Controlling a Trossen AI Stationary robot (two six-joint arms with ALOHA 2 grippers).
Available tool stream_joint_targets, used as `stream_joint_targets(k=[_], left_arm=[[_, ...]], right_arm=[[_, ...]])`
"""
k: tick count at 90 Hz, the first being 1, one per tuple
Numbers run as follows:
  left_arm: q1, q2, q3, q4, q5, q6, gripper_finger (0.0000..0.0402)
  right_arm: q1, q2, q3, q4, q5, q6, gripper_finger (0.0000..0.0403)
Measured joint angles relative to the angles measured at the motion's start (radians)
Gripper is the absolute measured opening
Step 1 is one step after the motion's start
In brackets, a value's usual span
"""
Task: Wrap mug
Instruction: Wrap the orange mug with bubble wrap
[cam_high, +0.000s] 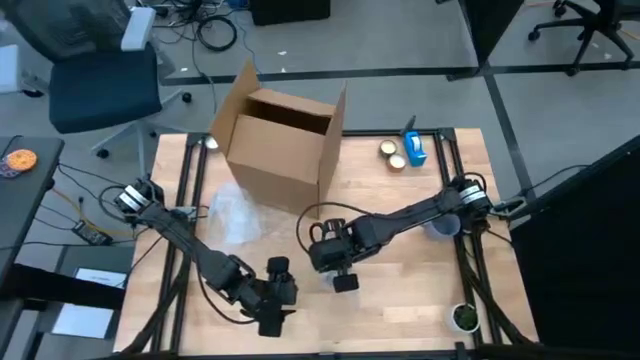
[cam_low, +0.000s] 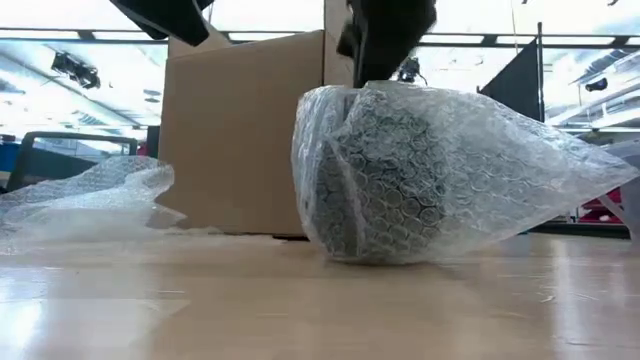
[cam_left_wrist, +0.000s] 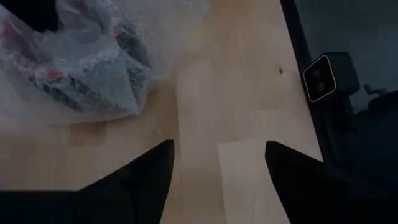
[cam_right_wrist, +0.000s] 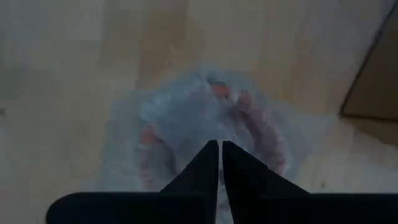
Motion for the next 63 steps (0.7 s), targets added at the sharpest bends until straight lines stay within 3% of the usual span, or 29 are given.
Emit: stream_joint_targets(k=[18, 30, 63], left_arm=[[0.000, 0.000, 0.000, 0.002, -0.001, 0.000, 0.0239], [0.000, 0.000, 0.000, 0.002, -0.018, 0.000, 0.0239], [0.000, 0.001, 0.000, 0.001, -0.030, 0.000, 0.0239]], right_arm=[[-0.029, -0.006, -0.199, 0.197, -0.032, 0.000, 0.0000], [-0.039, -0.010, -0.246, 0.248, -0.095, 0.001, 0.0000], [0.006, -0.053, 0.038, -0.035, -0.072, 0.000, 0.0000]])
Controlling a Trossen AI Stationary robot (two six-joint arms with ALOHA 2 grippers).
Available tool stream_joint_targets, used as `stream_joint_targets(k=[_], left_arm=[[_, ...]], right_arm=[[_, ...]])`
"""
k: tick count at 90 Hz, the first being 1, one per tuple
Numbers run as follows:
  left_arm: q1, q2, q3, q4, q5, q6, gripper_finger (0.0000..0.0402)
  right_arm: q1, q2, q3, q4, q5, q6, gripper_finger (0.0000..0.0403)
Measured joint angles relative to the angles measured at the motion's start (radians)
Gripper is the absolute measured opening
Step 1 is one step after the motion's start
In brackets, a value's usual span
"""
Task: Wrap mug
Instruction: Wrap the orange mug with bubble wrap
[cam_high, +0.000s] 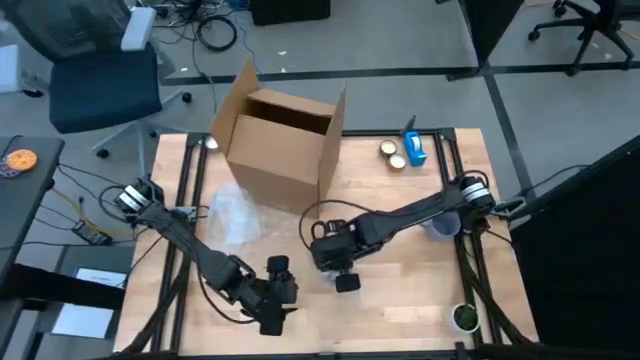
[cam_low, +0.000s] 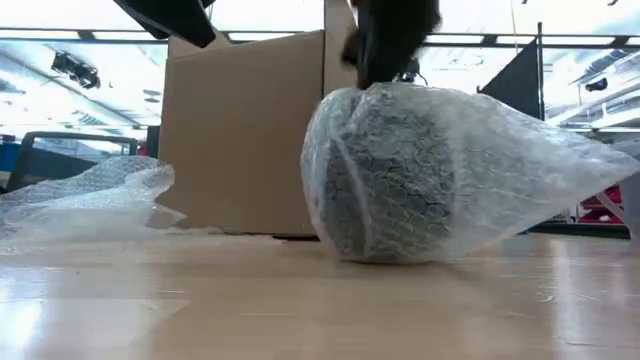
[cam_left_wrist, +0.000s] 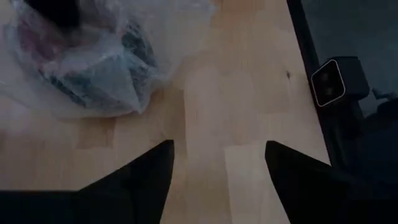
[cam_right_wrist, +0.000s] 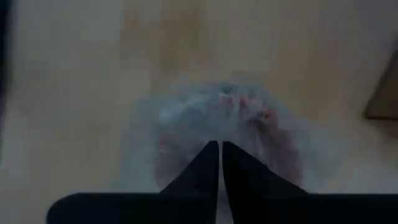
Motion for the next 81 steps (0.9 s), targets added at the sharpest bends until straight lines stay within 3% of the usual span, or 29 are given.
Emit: stream_joint_targets(k=[19, 62, 81], left_arm=[[0.000, 0.000, 0.000, -0.001, -0.004, -0.003, 0.0239], [0.000, 0.000, 0.000, 0.000, -0.010, -0.002, 0.0239], [0.000, 0.000, -0.001, 0.000, -0.030, 0.000, 0.0239]], right_arm=[[0.012, 0.004, 0.003, 0.005, -0.041, 0.024, 0.0000], [-0.044, 0.018, -0.251, 0.143, -0.090, 0.053, 0.0000], [-0.057, 0.018, -0.233, 0.130, -0.090, 0.040, 0.0000]])
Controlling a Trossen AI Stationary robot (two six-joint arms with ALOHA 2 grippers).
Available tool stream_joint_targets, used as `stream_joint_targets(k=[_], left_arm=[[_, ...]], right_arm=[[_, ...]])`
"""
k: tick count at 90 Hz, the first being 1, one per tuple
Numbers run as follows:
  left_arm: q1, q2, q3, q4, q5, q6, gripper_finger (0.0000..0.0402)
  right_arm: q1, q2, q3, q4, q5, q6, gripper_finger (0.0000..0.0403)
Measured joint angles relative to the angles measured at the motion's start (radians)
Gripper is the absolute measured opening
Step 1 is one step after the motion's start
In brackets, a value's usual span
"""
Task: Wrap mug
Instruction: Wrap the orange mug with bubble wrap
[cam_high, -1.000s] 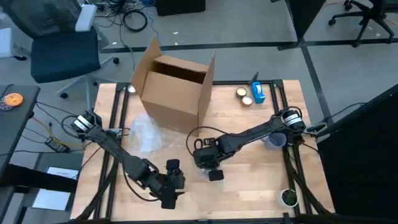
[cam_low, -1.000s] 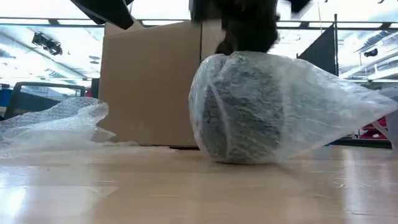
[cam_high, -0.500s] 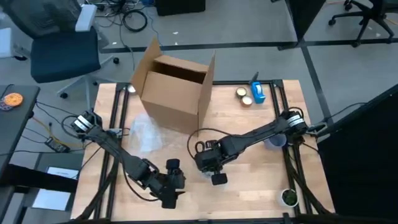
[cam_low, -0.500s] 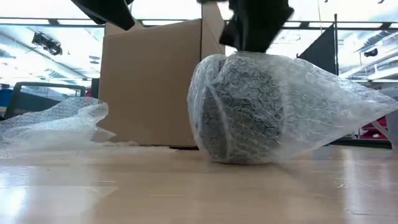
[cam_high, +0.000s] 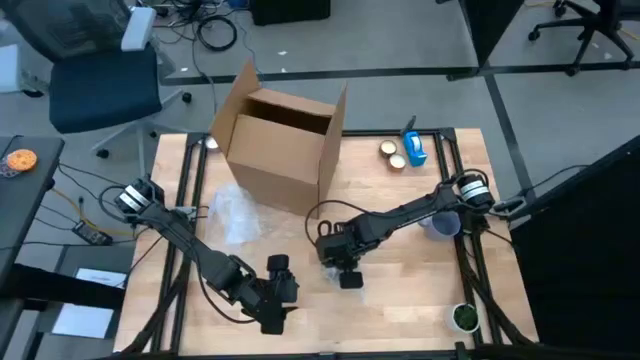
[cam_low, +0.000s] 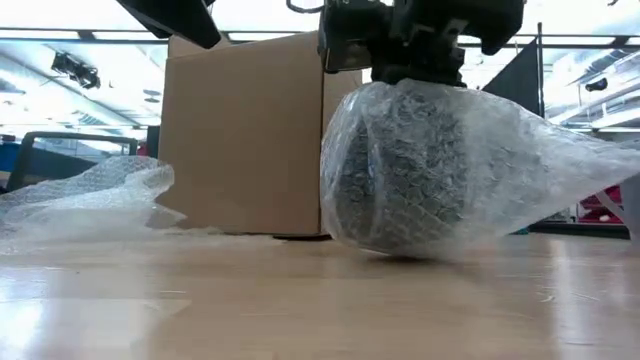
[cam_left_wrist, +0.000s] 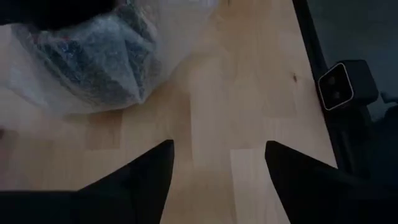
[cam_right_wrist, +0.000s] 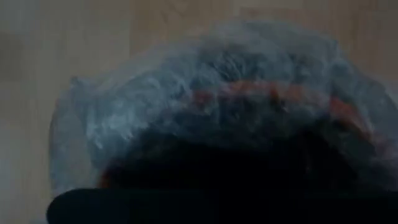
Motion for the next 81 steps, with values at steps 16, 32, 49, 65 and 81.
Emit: stream_joint_targets(k=[16, 32, 49, 65, 81], left_arm=[[0.000, 0.000, 0.000, -0.004, -0.002, -0.011, 0.0239], [0.000, 0.000, 0.000, -0.005, 0.000, -0.023, 0.0239], [0.000, 0.000, 0.000, -0.007, 0.001, -0.024, 0.0239], [0.000, 0.000, 0.000, -0.008, 0.001, -0.024, 0.0239], [0.000, 0.000, 0.000, -0.008, 0.001, -0.024, 0.0239]], right_arm=[[0.014, -0.003, 0.073, 0.009, 0.000, -0.068, 0.0000], [0.049, -0.003, 0.077, 0.056, -0.063, -0.138, 0.0000], [0.082, -0.007, 0.099, 0.000, 0.081, -0.131, 0.0000], [0.103, -0.012, 0.165, -0.022, 0.186, -0.127, 0.0000], [0.099, -0.001, 0.161, 0.032, 0.201, -0.125, 0.0000]])
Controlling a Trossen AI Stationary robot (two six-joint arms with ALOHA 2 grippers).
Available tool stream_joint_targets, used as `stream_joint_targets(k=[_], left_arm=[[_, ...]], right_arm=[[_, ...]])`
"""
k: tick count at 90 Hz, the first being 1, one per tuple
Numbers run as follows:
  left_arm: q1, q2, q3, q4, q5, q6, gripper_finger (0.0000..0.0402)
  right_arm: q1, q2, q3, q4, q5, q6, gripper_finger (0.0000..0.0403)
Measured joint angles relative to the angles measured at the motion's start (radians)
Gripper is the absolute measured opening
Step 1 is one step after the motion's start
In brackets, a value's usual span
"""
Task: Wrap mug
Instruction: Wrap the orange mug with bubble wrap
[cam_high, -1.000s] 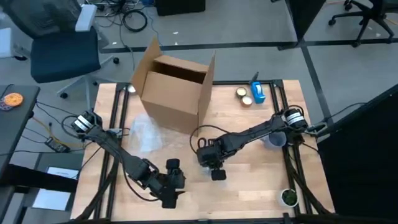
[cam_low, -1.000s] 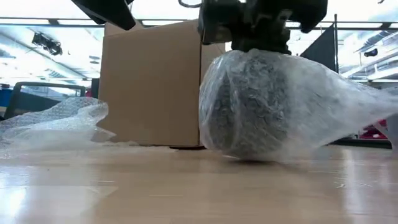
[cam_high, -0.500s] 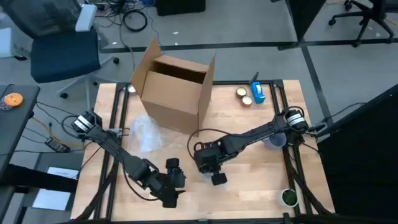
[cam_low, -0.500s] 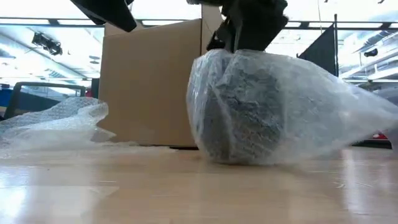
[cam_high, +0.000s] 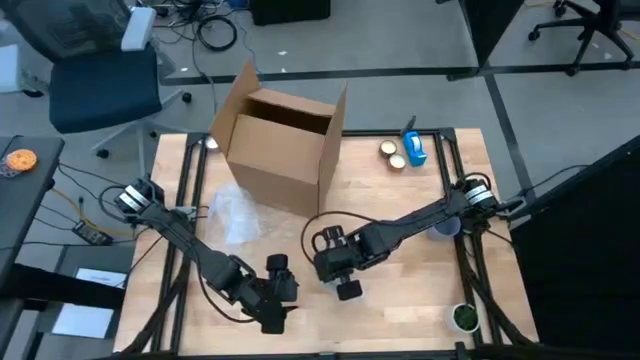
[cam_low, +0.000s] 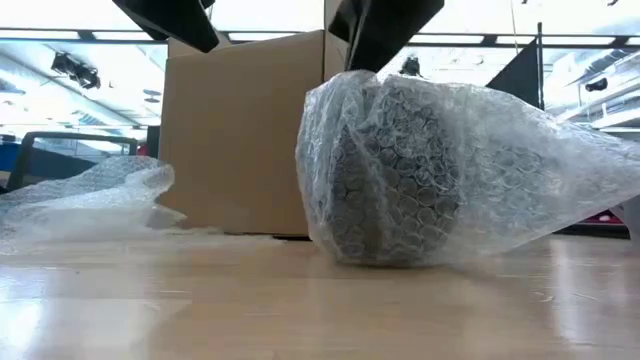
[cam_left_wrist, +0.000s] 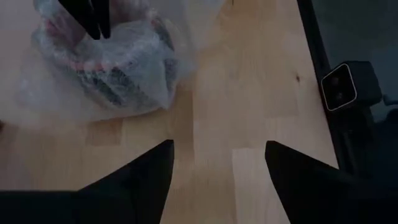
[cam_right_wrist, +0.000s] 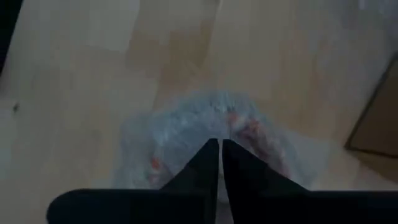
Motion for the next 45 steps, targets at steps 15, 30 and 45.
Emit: stream_joint_targets(k=[15, 30, 45], left_arm=[[-0.004, 0.000, 0.000, -0.007, -0.001, -0.001, 0.0239], [-0.010, 0.000, 0.000, -0.011, -0.001, 0.001, 0.0239], [-0.010, 0.000, 0.000, -0.009, -0.001, 0.002, 0.0239]], right_arm=[[-0.008, 0.021, -0.073, 0.073, -0.068, -0.022, 0.0000], [-0.011, 0.016, -0.134, 0.064, -0.192, -0.036, 0.0000], [-0.004, 0.010, -0.137, -0.037, -0.292, -0.129, 0.0000]])
